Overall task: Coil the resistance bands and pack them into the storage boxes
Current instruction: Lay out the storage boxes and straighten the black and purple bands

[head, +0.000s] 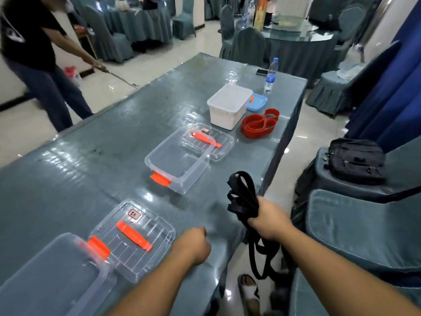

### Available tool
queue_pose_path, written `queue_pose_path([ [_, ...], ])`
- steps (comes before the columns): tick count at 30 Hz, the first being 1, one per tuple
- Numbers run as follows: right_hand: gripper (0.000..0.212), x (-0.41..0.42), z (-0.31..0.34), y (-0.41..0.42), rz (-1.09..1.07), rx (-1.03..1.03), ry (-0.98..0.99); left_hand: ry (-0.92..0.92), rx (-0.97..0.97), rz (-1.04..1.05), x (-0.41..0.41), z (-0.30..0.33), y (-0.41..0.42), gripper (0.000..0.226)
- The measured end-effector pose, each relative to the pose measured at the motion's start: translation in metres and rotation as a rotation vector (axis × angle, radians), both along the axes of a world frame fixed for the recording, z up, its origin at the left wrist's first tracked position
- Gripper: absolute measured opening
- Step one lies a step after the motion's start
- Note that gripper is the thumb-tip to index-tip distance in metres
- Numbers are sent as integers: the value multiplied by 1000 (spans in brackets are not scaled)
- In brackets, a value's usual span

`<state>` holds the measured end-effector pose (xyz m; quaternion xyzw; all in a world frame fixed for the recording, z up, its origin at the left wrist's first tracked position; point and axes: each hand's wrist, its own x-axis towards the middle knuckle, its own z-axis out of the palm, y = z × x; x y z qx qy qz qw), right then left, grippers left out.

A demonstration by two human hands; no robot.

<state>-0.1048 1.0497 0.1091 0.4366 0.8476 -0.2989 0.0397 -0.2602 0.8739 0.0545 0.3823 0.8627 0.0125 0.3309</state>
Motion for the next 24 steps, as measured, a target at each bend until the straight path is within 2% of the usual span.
queue_pose_path([
  [6, 40, -44, -12, 66, 253, 52, -64, 20, -2, 218, -23, 2, 41, 42],
  [14, 26, -110, -9, 143, 774, 268, -176, 21, -1, 456, -32, 7, 90, 39],
  [21, 23, -173, -26, 159, 1263, 539, -203, 30, -54, 649, -28, -2, 82, 44],
  [24, 29, -195, -40, 153, 1398, 591, -198, 25, -77, 721, -26, -6, 73, 52],
])
